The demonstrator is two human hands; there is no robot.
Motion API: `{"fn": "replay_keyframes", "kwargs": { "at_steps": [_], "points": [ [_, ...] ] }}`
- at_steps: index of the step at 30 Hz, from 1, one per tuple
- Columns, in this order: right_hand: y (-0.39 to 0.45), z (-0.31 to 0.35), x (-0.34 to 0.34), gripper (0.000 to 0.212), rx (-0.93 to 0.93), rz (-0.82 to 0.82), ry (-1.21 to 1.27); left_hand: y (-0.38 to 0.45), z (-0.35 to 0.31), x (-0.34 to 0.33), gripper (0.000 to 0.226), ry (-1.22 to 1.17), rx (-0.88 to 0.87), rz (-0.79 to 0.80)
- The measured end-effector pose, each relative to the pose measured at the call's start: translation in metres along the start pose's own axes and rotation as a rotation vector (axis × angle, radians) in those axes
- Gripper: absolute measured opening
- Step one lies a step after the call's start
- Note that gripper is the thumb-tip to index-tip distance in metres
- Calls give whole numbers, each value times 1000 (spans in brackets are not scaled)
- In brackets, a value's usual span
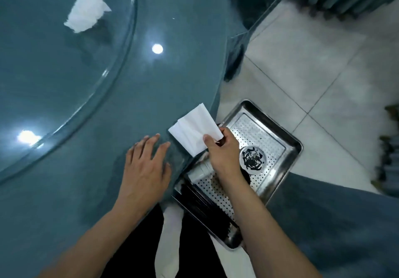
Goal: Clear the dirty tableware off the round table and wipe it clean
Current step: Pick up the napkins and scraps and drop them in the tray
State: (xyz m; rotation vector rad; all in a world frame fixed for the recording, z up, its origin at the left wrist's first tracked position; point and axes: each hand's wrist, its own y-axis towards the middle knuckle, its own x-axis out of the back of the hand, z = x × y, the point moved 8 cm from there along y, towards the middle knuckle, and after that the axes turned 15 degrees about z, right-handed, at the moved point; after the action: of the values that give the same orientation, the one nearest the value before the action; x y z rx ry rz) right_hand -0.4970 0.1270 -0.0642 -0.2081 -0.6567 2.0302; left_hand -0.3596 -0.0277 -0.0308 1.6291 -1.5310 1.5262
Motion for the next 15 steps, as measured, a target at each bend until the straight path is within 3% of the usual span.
{"fn": "replay_keyframes", "kwargs": {
  "at_steps": [9,15],
  "points": [
    [38,-98,135,12,-108,-211,81,23,-73,-46,51,142,-114,-47],
    [118,-201,155,30,-309,-230,72,33,-74,-57,53,207,-108,-107]
  ]
}}
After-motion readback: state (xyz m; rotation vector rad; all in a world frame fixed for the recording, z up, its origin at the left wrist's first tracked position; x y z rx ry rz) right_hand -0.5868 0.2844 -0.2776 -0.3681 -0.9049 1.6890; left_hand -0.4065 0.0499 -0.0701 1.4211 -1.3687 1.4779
